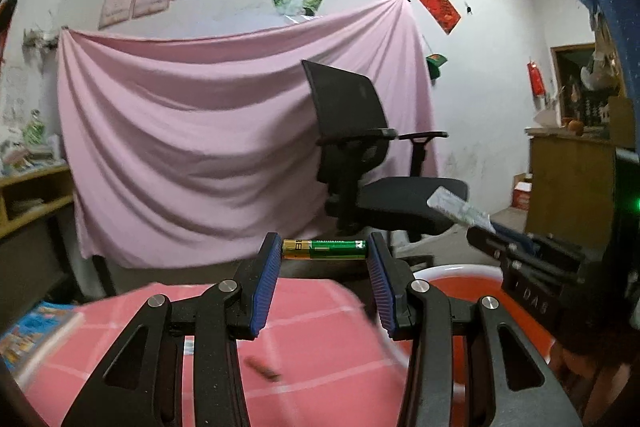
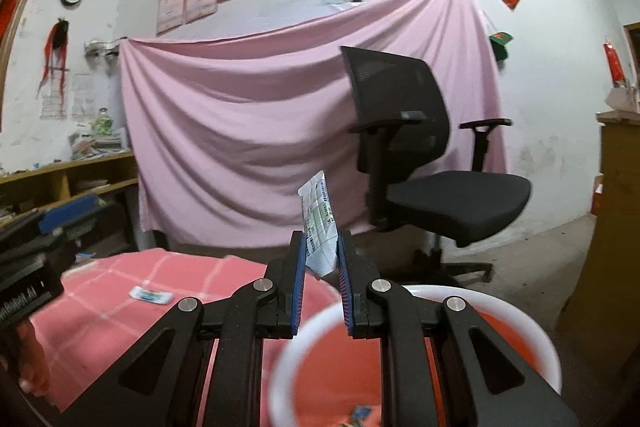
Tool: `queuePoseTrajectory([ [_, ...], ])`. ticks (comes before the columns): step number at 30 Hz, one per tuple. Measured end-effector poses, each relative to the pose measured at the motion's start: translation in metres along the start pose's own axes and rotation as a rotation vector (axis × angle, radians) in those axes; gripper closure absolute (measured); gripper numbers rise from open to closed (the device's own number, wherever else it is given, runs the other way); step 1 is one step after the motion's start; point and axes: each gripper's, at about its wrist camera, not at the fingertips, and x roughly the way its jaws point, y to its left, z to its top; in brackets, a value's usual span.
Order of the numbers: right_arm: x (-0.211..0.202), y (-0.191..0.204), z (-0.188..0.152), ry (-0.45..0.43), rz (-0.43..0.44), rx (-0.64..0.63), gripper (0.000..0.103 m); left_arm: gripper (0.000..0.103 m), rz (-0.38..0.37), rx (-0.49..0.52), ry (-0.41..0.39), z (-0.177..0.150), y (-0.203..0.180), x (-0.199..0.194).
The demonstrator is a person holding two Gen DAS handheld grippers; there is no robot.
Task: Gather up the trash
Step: 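Carry the green battery and white packet over the orange bucket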
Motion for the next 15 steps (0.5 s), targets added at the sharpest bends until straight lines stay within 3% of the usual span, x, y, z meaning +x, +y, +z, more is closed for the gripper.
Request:
queuePoseTrajectory([
  [7,-0.013,-0.047,-0.006,0.025,-0.061,0.054,0.089,0.065,-0.063,0.038,0.086,0.003,-0.048,0.029],
  [15,-0.015,-0.082,-0.009,0.077,-0.088,0.153,0.089,0.065,-0.157,0.038,0.243,-0.001,-0.080,0.062],
])
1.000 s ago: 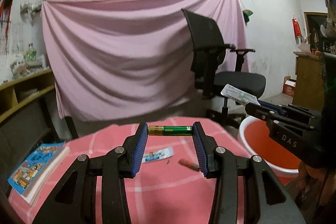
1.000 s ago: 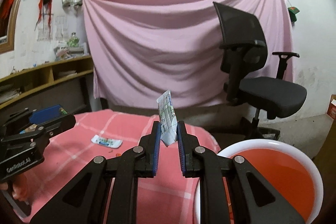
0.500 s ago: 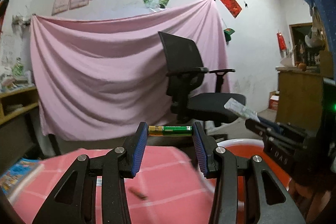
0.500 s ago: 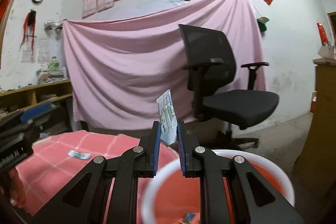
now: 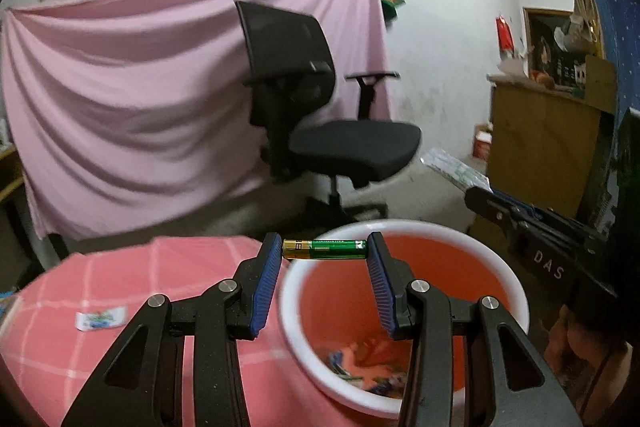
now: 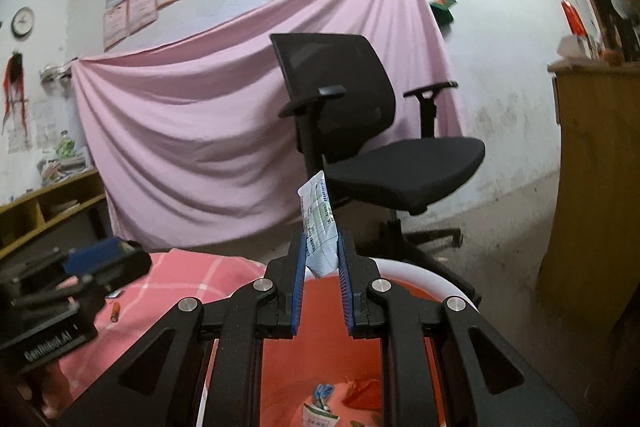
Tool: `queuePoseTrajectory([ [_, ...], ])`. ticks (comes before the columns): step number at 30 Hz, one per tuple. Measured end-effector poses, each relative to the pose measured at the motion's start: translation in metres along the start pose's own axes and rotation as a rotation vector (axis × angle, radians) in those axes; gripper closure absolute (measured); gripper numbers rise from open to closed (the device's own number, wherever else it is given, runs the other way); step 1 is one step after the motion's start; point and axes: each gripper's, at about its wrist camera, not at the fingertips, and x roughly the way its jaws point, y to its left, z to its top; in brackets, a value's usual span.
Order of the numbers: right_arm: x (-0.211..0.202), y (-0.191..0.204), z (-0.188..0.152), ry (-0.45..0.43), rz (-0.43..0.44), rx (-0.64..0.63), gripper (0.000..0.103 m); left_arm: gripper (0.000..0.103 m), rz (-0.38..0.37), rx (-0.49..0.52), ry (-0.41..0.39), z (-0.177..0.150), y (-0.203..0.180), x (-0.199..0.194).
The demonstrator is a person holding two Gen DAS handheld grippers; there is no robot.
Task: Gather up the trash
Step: 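Carry the green battery and white packet over the orange bucket, then open left tool to drop green battery while right tool releases white packet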
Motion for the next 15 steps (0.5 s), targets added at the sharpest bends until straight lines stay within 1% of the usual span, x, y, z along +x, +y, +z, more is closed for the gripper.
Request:
queuePoseTrajectory([
  [3,0.004,-0.007,-0.001,0.042,0.000,0.022,0.087,0.065,-0.059,-0.013,0.067,-0.001,-0.005,0.008],
  [5,0.009,-0.011,-0.003,0.083,-0.007,0.035,0.086,0.065,-0.070,-0.011,0.100,-0.003,-0.011,0.012],
  [9,0.016,-0.021,-0.009,0.150,-0.012,0.074,0.086,0.065,-0.080,0.009,0.140,-0.005,-0.020,0.017],
  [12,0.016,-0.026,-0.010,0.166,-0.016,0.102,0.086,0.064,-0.092,0.016,0.171,-0.007,-0.023,0.019],
  [14,0.014,-0.028,-0.010,0.166,-0.014,0.111,0.086,0.057,-0.091,0.010,0.180,-0.010,-0.023,0.020],
  [15,0.015,-0.029,-0.009,0.165,-0.015,0.111,0.086,0.056,-0.090,0.004,0.180,-0.009,-0.023,0.019],
])
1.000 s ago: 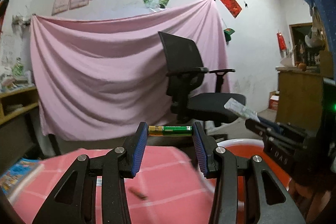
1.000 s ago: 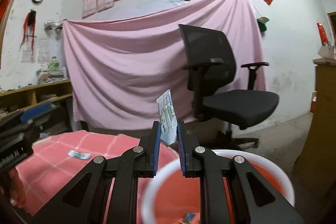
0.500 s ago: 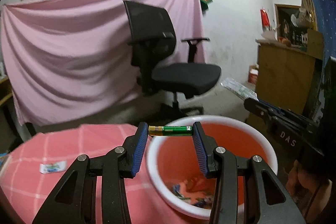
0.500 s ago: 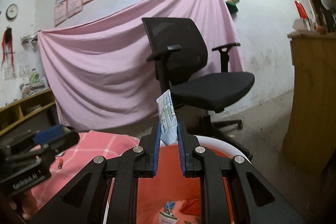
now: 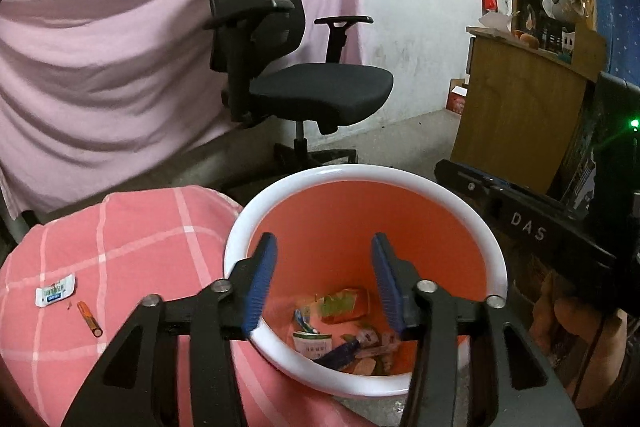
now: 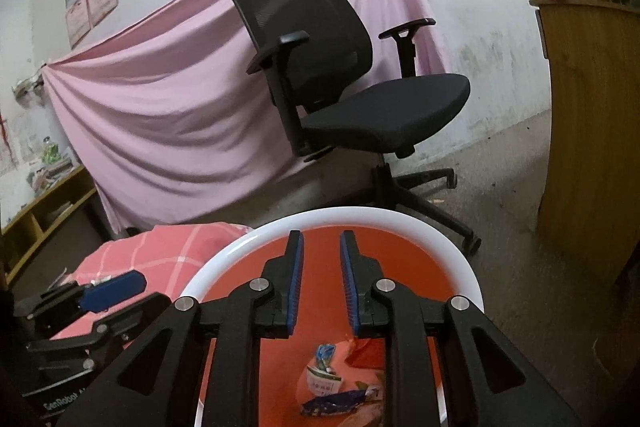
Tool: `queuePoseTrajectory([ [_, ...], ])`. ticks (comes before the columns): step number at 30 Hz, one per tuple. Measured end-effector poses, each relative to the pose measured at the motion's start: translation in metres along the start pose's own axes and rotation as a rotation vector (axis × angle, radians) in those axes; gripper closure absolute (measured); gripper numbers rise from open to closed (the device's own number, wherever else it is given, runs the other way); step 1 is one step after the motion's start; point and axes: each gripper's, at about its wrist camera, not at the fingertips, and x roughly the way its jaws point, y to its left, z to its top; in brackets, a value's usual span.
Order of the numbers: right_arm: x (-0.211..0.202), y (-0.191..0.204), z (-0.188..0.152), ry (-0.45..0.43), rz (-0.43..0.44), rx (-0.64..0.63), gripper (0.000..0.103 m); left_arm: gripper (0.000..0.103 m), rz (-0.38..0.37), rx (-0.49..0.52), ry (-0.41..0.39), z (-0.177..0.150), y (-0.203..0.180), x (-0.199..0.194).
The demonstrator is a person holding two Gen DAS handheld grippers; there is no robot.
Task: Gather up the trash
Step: 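Open left tool to drop green battery while right tool releases white packet, then move both open tools from the bucket back over the table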
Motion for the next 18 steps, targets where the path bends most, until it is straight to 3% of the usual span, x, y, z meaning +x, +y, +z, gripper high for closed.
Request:
queuePoseTrajectory([
  [4,-0.002,-0.002,-0.001,-0.002,-0.002,0.006,0.075,0.055,0.002,-0.014,0.000,-0.002,0.002,0.000],
  [12,-0.004,0.004,0.008,-0.038,0.005,0.008,0.075,0.054,0.038,-0.051,-0.036,-0.001,0.016,-0.014],
  [14,-0.007,0.011,0.011,-0.059,0.015,0.008,0.075,0.049,0.055,-0.061,-0.053,0.000,0.023,-0.022],
  [18,-0.011,0.030,0.017,-0.095,0.040,0.003,0.057,0.045,0.088,-0.093,-0.095,0.002,0.042,-0.044],
])
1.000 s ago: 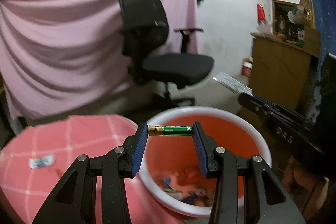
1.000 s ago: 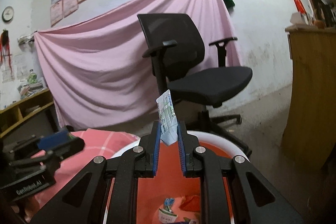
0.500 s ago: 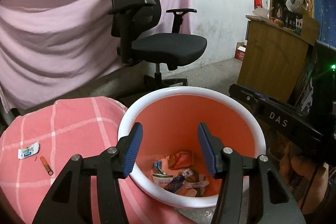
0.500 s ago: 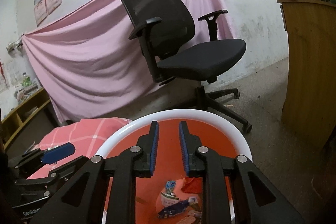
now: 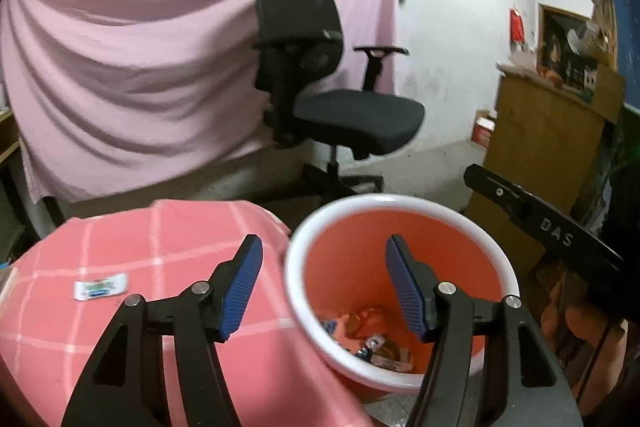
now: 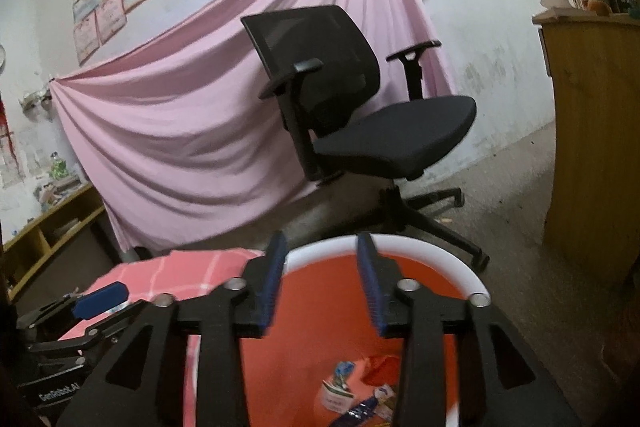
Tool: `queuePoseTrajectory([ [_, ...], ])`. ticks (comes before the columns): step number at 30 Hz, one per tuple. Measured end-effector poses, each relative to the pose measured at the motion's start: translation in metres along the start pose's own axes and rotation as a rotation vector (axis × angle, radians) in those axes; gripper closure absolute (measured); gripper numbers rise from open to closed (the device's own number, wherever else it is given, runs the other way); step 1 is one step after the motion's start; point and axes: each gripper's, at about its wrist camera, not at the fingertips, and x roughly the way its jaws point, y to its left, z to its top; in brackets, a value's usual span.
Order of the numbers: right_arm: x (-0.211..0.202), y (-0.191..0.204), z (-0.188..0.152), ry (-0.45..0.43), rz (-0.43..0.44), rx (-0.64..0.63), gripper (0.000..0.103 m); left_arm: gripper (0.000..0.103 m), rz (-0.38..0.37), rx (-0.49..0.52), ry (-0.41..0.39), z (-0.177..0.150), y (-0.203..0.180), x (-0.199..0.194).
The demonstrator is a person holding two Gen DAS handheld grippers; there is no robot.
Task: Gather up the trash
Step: 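Move both open tools from the bucket back over the table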
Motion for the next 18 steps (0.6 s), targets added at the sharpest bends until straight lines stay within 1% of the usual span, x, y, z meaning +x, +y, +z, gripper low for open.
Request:
queuePoseTrajectory([
  [6,0.003,0.039,0.006,-0.034,0.052,-0.026,0.056,0.044,0.065,-0.058,-0.049,0.007,0.041,-0.031],
  [9,0.005,0.058,0.009,-0.063,0.082,-0.018,0.042,0.038,0.108,-0.086,-0.086,0.007,0.064,-0.050],
  [10,0.005,0.064,0.009,-0.072,0.090,-0.017,0.031,0.036,0.124,-0.100,-0.104,0.007,0.073,-0.057],
  [11,0.004,0.072,0.009,-0.089,0.104,-0.014,0.023,0.035,0.139,-0.116,-0.121,0.006,0.081,-0.065],
  [13,0.003,0.084,0.010,-0.116,0.124,-0.018,0.021,0.035,0.165,-0.144,-0.147,0.002,0.095,-0.077],
  [15,0.002,0.096,0.010,-0.136,0.139,-0.035,0.016,0.033,0.186,-0.174,-0.172,-0.001,0.110,-0.088],
  [16,0.001,0.102,0.010,-0.149,0.146,-0.046,0.013,0.024,0.199,-0.191,-0.185,-0.003,0.118,-0.093],
  [17,0.000,0.109,0.009,-0.167,0.153,-0.063,0.008,0.015,0.214,-0.208,-0.200,-0.005,0.126,-0.098],
  [18,-0.002,0.115,0.008,-0.185,0.159,-0.076,0.003,0.012,0.226,-0.220,-0.215,-0.007,0.131,-0.102],
])
